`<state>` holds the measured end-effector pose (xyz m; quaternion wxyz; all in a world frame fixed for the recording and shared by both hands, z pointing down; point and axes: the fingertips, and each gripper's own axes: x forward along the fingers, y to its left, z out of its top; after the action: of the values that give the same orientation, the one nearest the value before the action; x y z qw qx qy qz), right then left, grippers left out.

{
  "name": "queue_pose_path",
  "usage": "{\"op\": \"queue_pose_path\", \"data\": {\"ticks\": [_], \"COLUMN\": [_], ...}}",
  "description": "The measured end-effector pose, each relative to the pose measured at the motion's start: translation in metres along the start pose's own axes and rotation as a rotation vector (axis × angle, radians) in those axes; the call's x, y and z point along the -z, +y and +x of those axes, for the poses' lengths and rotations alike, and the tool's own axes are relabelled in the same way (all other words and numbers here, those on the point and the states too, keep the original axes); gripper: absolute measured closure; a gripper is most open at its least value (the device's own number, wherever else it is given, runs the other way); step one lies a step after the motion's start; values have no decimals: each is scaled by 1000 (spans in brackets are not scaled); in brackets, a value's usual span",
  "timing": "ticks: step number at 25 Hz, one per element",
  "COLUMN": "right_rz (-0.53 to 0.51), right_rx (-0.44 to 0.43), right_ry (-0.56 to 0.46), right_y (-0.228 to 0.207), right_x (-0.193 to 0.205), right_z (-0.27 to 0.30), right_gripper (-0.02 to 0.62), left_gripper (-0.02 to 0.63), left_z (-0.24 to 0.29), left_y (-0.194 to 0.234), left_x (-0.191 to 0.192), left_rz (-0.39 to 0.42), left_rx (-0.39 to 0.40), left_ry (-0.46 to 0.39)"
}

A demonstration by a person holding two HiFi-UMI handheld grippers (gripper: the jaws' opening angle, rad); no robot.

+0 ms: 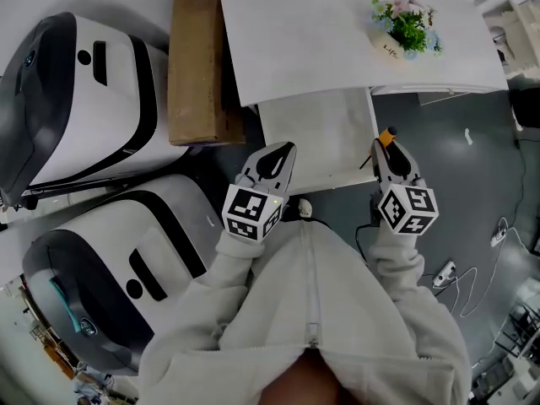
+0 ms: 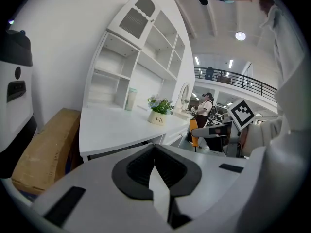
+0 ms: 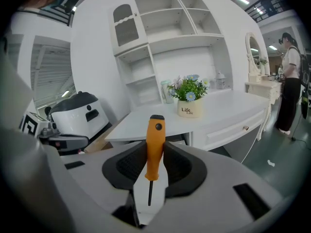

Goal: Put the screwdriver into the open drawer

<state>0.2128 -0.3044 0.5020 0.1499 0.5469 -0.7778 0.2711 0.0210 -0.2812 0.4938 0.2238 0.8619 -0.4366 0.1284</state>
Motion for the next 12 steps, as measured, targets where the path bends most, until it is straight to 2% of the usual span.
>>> {"op": "queue_pose_path", "data": {"ticks": [5, 12], "right_rz": [-65, -140], "right_rx": [21, 8], "right_ry": [61, 225], "right_y": [-11, -17], "right_x": [6, 41], "right_z": [29, 74], "right_gripper": [474, 474], "left_gripper": [589, 589], "left_z": [6, 10], "left_y": [16, 32], "left_x": [2, 6], "left_rz": [0, -20], "left_rx": [-7, -16], "left_ry": [14, 19]}}
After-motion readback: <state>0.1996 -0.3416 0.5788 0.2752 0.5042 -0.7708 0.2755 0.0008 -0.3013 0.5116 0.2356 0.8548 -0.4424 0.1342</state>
